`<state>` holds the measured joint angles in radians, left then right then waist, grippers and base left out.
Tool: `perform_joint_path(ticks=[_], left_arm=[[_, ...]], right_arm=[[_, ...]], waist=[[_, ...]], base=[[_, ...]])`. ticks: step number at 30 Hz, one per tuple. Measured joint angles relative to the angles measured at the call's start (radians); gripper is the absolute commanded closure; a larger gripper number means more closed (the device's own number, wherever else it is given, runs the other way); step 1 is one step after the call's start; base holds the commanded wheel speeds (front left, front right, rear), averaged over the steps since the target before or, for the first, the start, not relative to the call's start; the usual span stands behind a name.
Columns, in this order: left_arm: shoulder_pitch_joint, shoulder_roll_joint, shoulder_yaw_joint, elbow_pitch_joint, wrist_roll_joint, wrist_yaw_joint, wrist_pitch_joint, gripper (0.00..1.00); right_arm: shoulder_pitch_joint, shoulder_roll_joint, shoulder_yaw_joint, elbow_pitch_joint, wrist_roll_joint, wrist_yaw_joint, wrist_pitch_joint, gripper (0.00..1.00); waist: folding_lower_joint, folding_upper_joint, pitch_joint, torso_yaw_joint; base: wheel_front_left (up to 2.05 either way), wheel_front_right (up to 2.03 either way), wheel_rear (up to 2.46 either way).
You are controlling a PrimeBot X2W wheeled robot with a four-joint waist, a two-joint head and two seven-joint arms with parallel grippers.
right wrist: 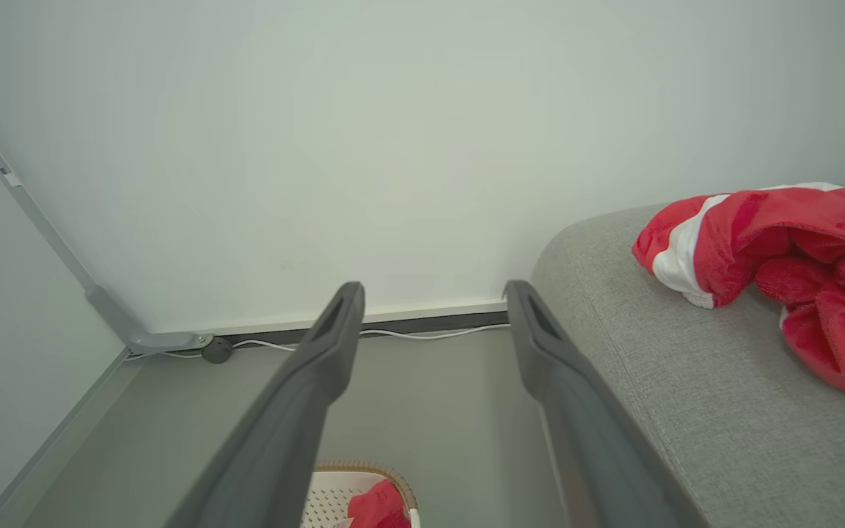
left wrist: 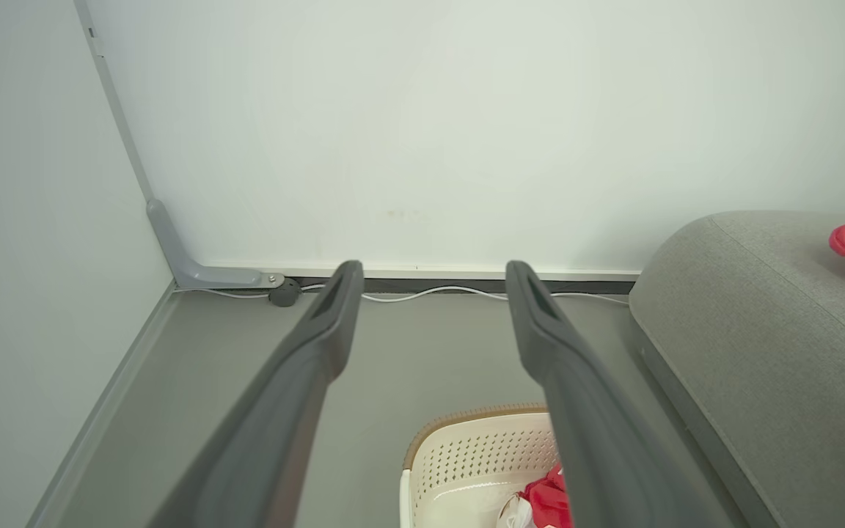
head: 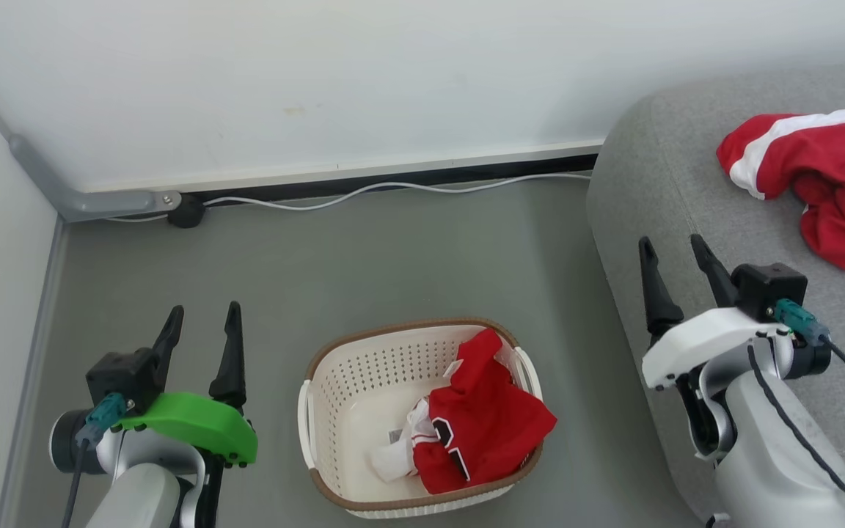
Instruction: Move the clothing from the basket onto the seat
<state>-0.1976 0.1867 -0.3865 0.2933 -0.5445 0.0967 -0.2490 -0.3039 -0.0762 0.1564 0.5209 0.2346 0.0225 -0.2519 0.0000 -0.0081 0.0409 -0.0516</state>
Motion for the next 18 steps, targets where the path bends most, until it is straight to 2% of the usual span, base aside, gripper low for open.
perform_joint_path(ticks=[18], left_arm=[[0.144, 0.007, 0.093, -0.063, 0.026, 0.002, 0.0, 0.0]], right_arm=[[0.165, 0.017, 0.039, -0.11, -0.002, -0.024, 0.0, 0.0]], waist=[[0.0, 0.0, -0.058, 0.038]], base=[[0.0, 0.0, 0.0]])
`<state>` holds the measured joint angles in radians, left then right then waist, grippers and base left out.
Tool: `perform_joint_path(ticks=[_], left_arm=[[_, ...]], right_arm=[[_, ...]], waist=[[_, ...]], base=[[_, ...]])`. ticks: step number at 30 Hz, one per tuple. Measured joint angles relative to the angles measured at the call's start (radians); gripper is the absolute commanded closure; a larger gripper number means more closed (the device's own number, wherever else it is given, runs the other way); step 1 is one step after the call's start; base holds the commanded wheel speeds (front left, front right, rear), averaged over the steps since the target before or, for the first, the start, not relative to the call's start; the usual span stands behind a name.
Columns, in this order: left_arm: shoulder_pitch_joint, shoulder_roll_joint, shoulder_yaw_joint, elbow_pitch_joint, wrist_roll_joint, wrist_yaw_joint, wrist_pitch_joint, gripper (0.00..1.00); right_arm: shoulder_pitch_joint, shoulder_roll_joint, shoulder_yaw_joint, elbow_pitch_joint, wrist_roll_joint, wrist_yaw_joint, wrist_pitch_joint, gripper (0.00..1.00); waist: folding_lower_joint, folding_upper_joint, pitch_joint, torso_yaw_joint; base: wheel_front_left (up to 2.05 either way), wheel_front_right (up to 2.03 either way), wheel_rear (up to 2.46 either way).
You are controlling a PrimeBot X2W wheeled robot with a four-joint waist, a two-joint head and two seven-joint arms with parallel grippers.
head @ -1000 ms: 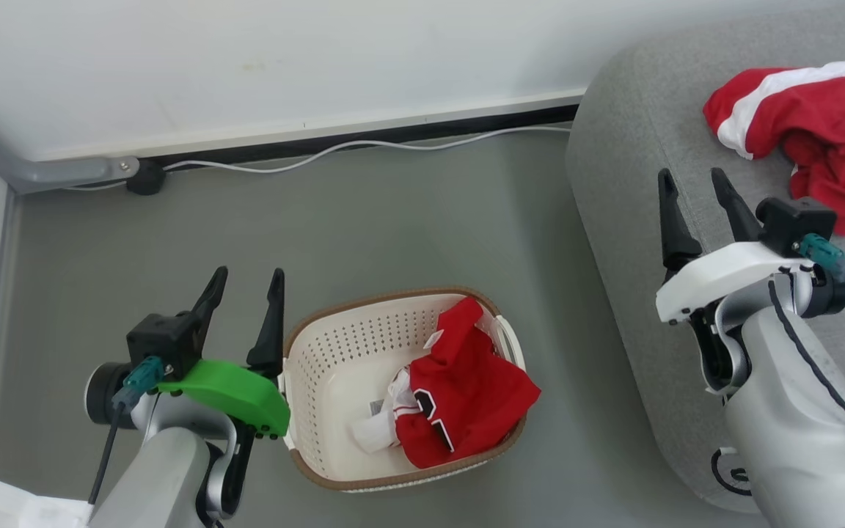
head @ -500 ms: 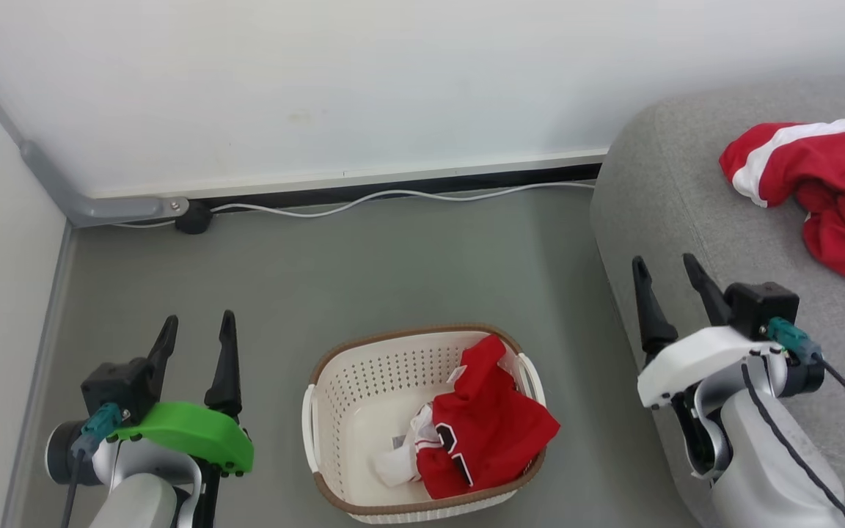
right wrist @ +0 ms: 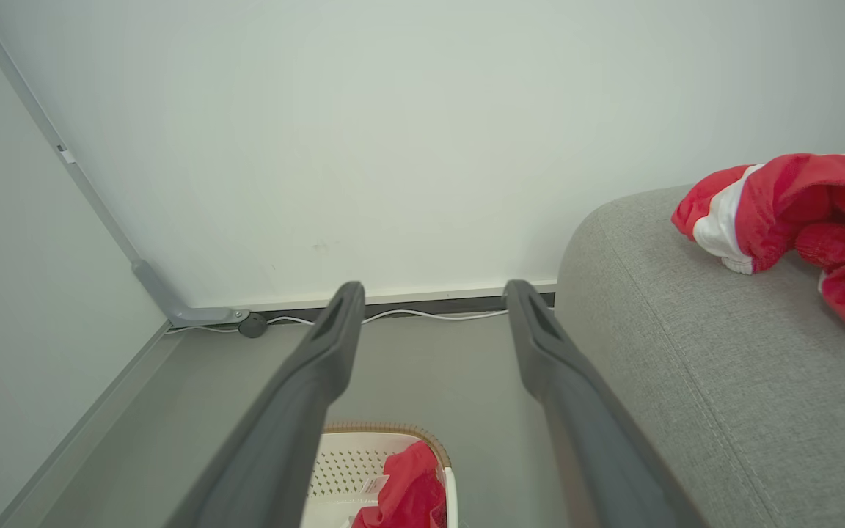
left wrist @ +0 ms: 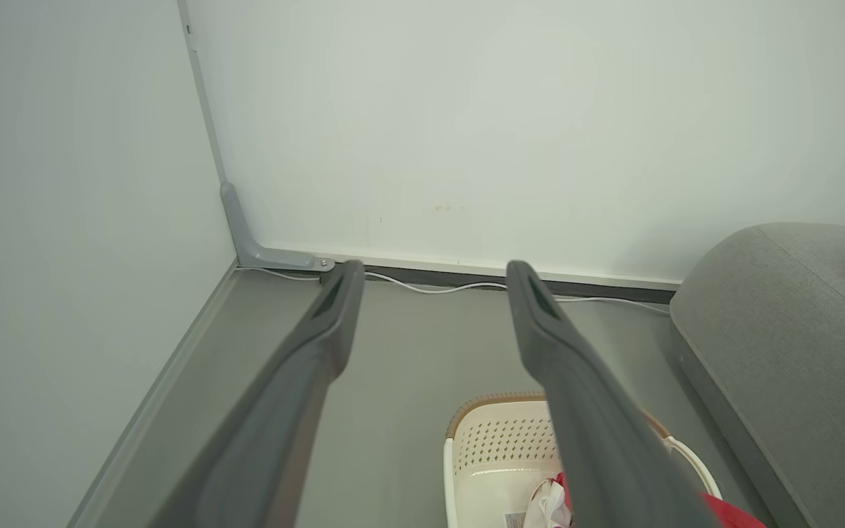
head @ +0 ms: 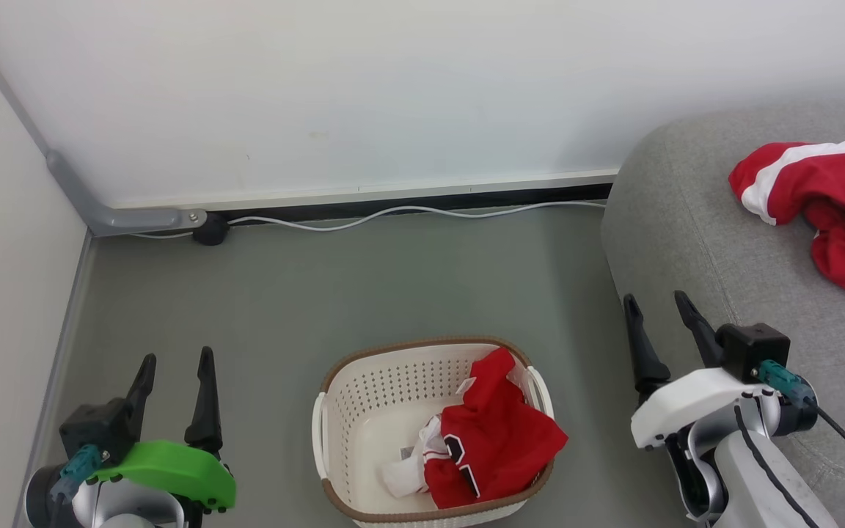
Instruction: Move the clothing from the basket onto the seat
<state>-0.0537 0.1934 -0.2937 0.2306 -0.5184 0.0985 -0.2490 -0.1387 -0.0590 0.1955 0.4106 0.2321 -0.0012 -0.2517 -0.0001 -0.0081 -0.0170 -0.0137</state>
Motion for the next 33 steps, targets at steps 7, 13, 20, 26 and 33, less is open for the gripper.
perform_joint_path(ticks=[7, 13, 20, 26, 33], left_arm=[[0.023, 0.001, 0.01, -0.017, 0.028, 0.0, 0.0, 0.0], [0.034, 0.0, 0.019, -0.03, 0.037, 0.0, 0.0, 0.0], [0.045, -0.003, 0.03, -0.041, 0.048, 0.0, 0.0, 0.0], [0.055, -0.007, 0.036, -0.046, 0.053, 0.0, 0.0, 0.0], [0.065, -0.013, 0.042, -0.051, 0.057, -0.001, 0.0, 0.0]], right_arm=[[0.03, 0.002, 0.011, -0.023, 0.0, -0.009, 0.0, 0.0], [0.047, 0.002, 0.016, -0.04, 0.0, -0.011, 0.0, 0.0], [0.055, 0.003, 0.021, -0.057, 0.0, -0.019, 0.0, 0.0], [0.066, 0.003, 0.025, -0.066, 0.0, -0.027, 0.0, 0.0], [0.078, 0.004, 0.027, -0.08, 0.0, -0.036, 0.0, 0.0]], waist=[[0.0, 0.0, 0.0, -0.002], [0.0, 0.0, 0.002, -0.004], [0.0, 0.0, 0.004, -0.008], [0.0, 0.0, 0.005, -0.013], [0.0, 0.0, 0.008, -0.019]], base=[[0.0, 0.0, 0.0], [0.0, 0.0, 0.0], [0.0, 0.0, 0.0], [0.0, 0.0, 0.0], [0.0, 0.0, 0.0]])
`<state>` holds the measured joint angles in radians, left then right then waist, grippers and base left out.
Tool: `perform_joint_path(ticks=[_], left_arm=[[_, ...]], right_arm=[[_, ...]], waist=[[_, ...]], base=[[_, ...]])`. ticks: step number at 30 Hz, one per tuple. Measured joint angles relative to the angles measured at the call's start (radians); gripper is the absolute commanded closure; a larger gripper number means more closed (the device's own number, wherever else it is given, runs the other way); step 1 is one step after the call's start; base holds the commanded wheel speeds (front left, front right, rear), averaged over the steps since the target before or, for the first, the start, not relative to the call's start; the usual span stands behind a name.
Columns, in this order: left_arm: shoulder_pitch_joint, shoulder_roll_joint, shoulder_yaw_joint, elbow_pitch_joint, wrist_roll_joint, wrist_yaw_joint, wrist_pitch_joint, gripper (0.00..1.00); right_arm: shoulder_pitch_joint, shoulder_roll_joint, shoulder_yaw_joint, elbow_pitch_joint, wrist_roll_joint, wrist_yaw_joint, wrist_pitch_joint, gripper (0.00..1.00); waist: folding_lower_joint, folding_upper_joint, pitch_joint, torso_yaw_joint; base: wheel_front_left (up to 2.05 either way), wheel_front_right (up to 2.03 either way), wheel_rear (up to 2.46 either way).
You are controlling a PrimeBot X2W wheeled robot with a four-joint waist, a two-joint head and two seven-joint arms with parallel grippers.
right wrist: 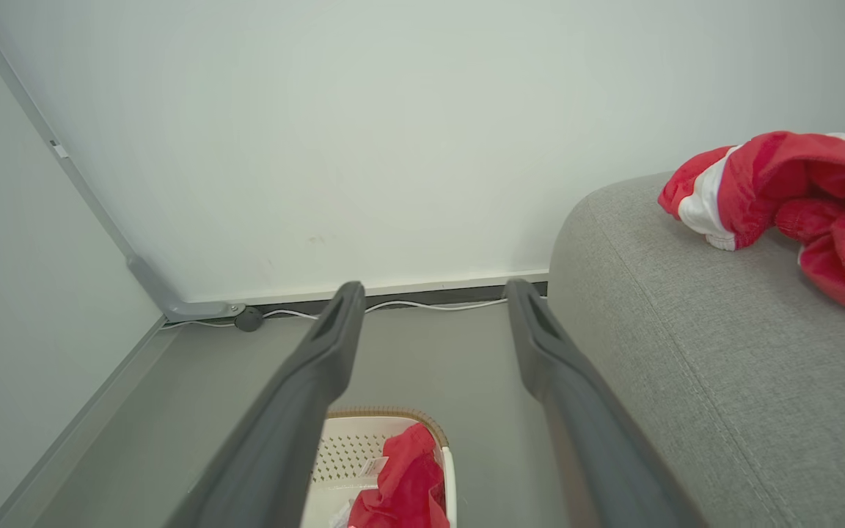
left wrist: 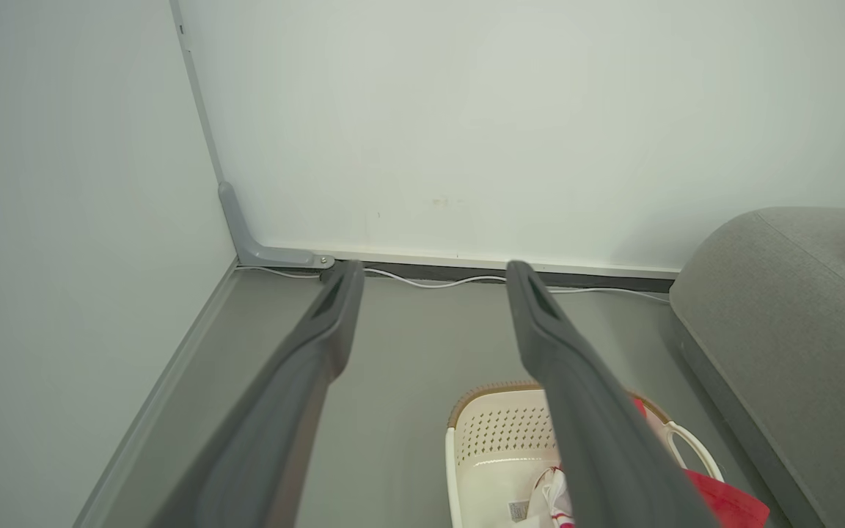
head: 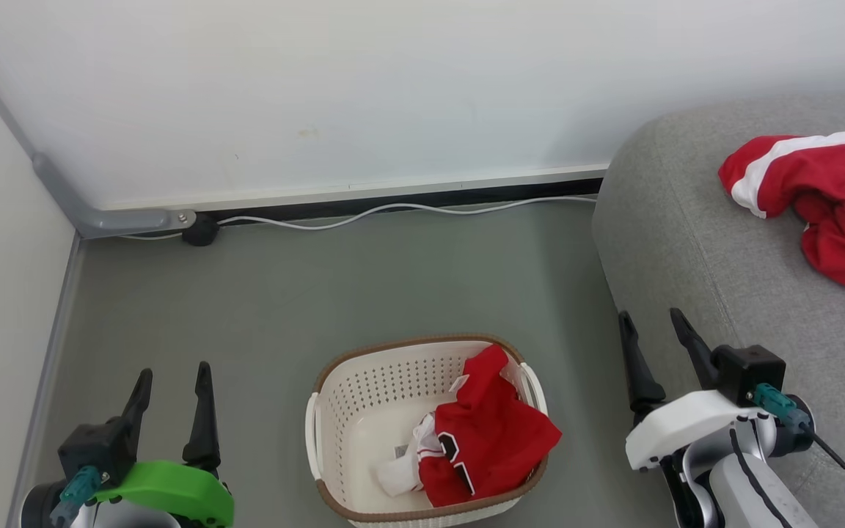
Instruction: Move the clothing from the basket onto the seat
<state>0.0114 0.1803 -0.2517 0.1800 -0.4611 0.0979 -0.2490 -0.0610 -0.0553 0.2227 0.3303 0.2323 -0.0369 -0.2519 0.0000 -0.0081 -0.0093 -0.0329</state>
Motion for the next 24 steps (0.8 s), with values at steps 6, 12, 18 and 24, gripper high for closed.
perform_joint_path(ticks=[6, 12, 18, 24], left_arm=[[0.014, 0.0, 0.0, -0.003, 0.006, -0.002, 0.0, 0.0], [0.014, 0.001, -0.015, -0.003, 0.037, -0.012, 0.0, 0.0], [-0.007, 0.002, -0.047, 0.0, 0.055, -0.027, 0.0, 0.0], [-0.075, 0.002, -0.08, 0.011, 0.069, -0.045, 0.012, 0.0]], right_arm=[[0.01, 0.001, 0.002, -0.015, 0.0, -0.006, 0.0, 0.0], [0.009, 0.001, -0.004, -0.041, 0.0, -0.009, 0.0, 0.0], [-0.019, 0.001, -0.018, -0.074, 0.0, -0.018, 0.0, 0.0], [-0.074, 0.0, -0.038, -0.105, 0.0, -0.027, 0.0, 0.0]], waist=[[0.0, 0.0, 0.011, -0.004], [0.0, 0.0, 0.049, -0.007], [0.0, 0.0, 0.107, -0.015], [0.0, 0.0, 0.168, -0.026]], base=[[0.0, 0.0, 0.0], [0.0, 0.0, 0.0], [0.0, 0.0, 0.0], [0.0, 0.0, 0.0]])
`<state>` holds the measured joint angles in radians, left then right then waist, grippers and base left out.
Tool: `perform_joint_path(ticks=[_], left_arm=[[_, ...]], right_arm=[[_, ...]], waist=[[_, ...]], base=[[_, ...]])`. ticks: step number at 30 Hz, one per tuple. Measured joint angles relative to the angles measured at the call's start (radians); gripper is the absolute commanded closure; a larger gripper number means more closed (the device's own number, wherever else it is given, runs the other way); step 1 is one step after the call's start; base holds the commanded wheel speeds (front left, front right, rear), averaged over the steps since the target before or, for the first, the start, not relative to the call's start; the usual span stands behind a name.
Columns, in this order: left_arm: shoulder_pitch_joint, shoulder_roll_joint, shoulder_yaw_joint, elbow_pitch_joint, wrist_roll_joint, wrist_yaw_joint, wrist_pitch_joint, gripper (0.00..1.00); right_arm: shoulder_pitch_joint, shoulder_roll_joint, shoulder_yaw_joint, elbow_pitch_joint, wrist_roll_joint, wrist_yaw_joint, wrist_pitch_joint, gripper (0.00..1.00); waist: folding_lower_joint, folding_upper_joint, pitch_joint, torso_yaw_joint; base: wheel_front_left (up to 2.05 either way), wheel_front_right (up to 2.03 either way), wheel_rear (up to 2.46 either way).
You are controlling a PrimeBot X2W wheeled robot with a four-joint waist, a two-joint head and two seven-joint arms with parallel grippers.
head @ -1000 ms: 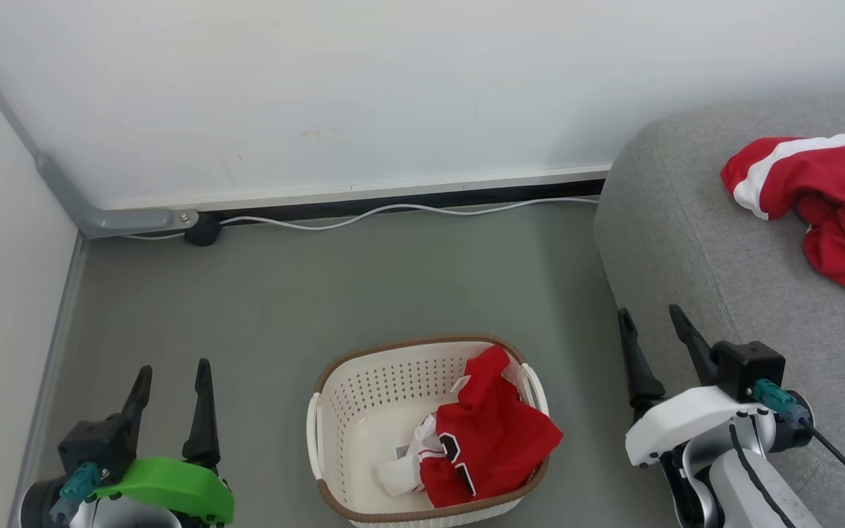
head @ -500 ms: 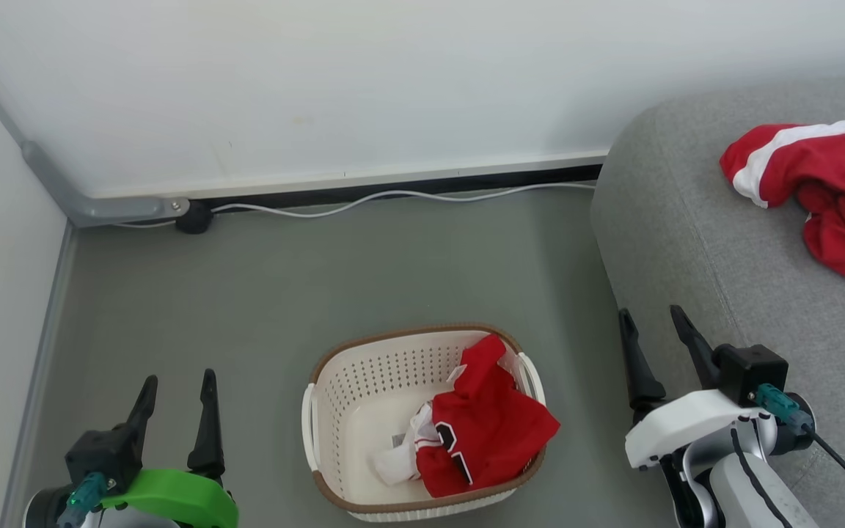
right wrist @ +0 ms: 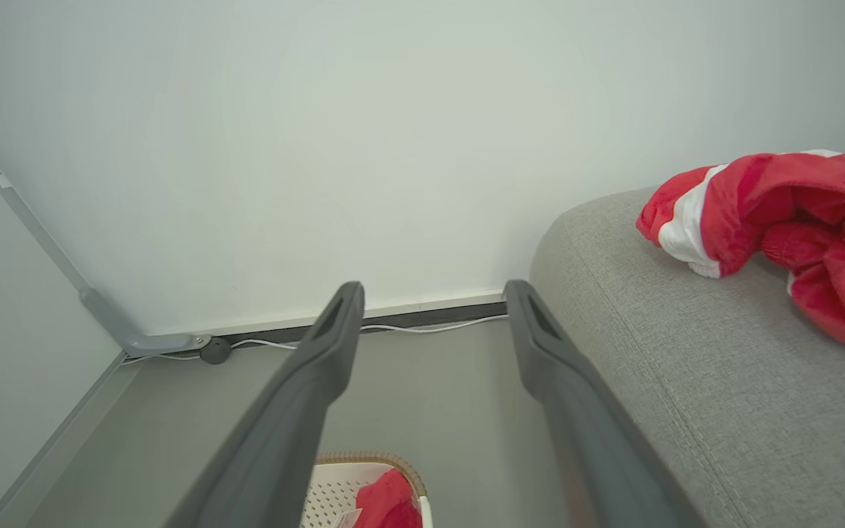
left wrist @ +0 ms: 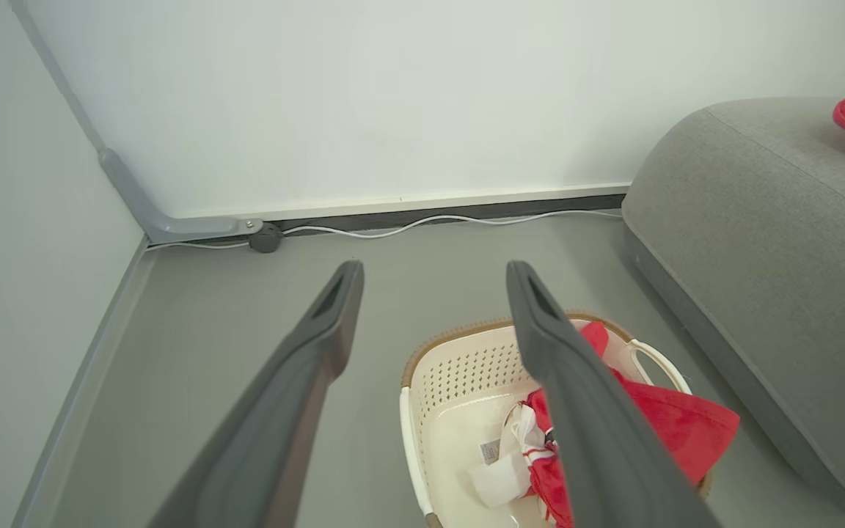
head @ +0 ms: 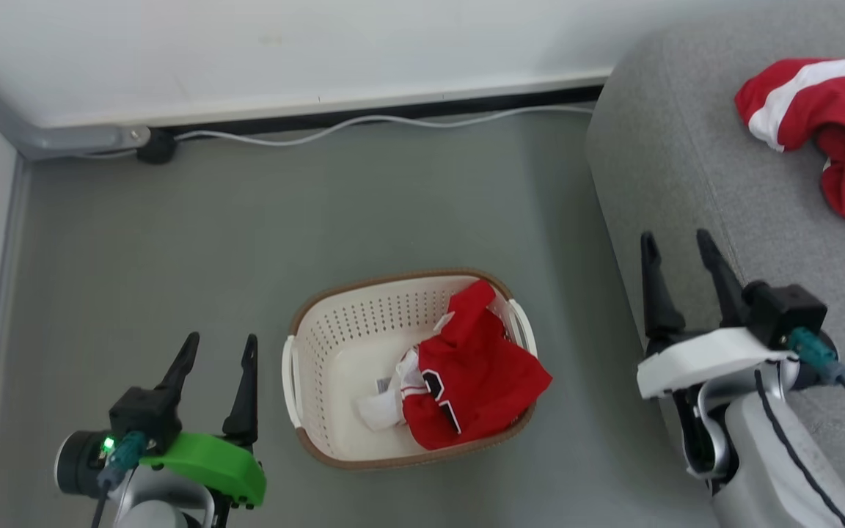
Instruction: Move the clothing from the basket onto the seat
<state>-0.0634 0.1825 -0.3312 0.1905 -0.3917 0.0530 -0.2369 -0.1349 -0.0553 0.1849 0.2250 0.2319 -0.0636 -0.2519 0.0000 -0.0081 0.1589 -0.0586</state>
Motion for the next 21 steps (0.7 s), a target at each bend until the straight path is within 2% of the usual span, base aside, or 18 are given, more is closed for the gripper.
perform_joint_path(ticks=[6, 21], left_arm=[[-0.06, -0.006, -0.06, 0.016, 0.047, -0.024, 0.027, 0.0], [-0.244, -0.077, -0.207, 0.083, 0.113, -0.109, 0.088, 0.0]], right_arm=[[-0.074, -0.008, -0.034, -0.035, -0.002, -0.009, 0.0, 0.0], [-0.284, -0.035, -0.078, -0.08, -0.002, -0.018, -0.002, 0.0]], waist=[[0.0, 0.0, 0.079, -0.016], [0.0001, 0.0, 0.29, -0.054]], base=[[0.0, 0.0, 0.0], [0.0, 0.0, 0.0]])
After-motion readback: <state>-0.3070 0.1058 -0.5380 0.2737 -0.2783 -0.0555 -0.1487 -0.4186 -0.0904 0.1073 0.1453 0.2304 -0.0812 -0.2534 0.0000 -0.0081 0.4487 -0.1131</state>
